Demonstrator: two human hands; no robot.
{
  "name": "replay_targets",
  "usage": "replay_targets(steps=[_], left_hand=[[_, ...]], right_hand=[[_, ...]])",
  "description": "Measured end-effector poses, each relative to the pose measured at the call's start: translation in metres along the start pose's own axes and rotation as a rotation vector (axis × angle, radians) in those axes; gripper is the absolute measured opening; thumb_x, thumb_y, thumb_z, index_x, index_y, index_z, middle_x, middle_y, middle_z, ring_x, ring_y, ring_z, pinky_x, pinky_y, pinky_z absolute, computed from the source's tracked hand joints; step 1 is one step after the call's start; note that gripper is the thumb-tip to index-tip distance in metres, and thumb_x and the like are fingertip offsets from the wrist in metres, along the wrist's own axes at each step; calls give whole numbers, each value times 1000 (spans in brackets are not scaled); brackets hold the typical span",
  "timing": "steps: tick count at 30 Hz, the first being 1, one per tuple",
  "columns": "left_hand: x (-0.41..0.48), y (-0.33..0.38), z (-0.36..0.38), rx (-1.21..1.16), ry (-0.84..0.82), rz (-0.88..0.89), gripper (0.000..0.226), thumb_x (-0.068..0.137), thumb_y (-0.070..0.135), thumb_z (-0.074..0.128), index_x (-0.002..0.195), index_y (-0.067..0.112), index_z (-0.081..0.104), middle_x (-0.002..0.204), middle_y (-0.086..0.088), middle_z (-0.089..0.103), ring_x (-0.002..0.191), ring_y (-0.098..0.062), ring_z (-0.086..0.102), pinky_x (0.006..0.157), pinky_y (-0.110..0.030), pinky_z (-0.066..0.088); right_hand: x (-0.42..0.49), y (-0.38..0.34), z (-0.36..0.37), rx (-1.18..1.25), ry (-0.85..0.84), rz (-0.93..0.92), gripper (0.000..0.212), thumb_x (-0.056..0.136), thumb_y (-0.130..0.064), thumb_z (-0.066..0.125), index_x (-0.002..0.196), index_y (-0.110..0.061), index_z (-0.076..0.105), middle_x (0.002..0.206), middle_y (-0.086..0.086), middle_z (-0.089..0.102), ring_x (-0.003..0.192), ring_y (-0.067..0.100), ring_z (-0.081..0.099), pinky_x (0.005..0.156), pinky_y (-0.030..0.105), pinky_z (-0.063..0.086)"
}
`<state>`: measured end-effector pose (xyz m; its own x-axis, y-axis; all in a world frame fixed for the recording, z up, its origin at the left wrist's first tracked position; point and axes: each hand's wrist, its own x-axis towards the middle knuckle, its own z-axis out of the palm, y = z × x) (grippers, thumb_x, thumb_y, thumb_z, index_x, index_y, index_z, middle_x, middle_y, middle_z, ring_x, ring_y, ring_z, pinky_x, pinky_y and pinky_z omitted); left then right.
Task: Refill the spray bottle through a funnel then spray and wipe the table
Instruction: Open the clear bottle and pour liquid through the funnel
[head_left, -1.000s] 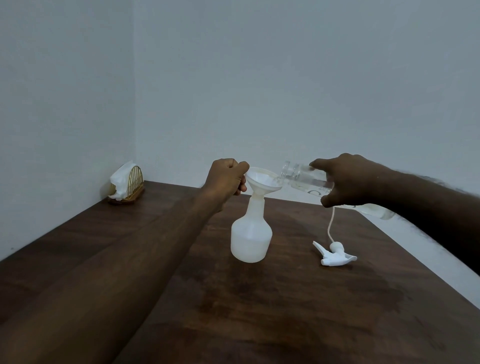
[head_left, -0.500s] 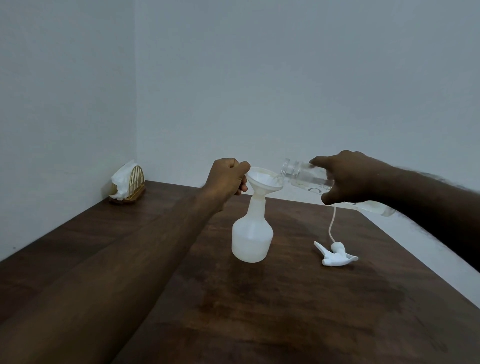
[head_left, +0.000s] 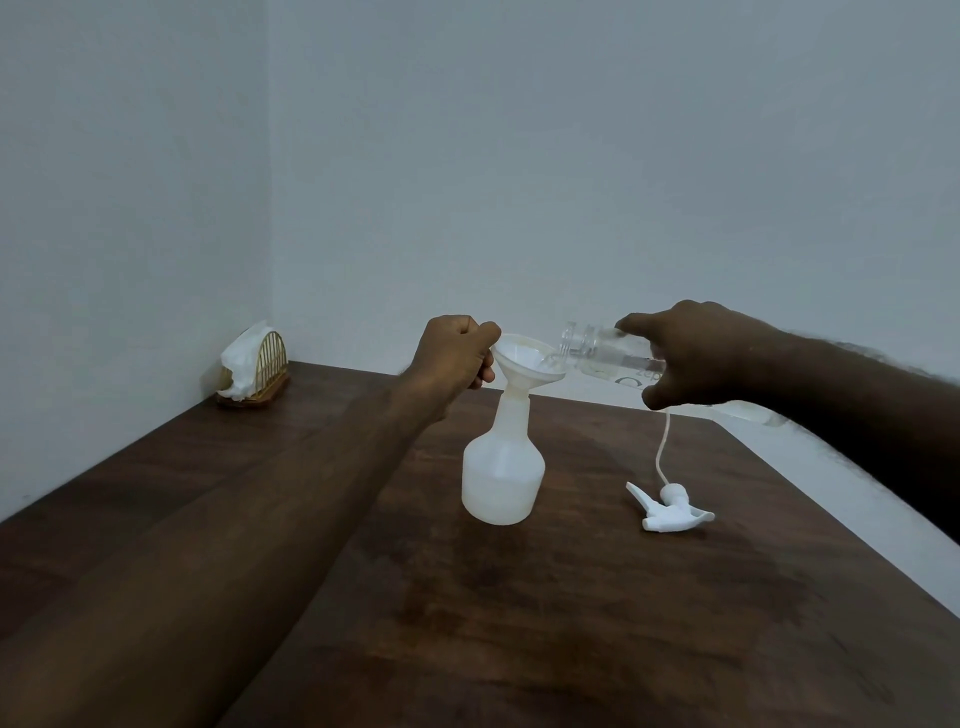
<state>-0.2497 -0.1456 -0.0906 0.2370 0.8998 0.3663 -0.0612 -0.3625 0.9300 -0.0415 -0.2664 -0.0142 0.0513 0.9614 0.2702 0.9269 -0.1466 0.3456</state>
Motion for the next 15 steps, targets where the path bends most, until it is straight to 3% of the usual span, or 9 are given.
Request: replay_targets(steps=[6,15], left_hand=[[0,0,-1,0,-10,-5,12,87,12,54,76,8,53,59,-8,53,44,-12,52,49,-25,41],[1,-1,-1,-8,-11,-12,13,86,13,54,75,8,52,60,-8,53,45,-12,52,49,-26,41]], right_hand=[[-1,-2,0,-2,-10,9,84,71,-40,76,145,-33,37,108,1,65,87,23,51,82,38,53],[-3,-1,-5,8,-18,29,82,70,-40,75,144,-36,38,108,1,65,93,25,59,82,40,55]])
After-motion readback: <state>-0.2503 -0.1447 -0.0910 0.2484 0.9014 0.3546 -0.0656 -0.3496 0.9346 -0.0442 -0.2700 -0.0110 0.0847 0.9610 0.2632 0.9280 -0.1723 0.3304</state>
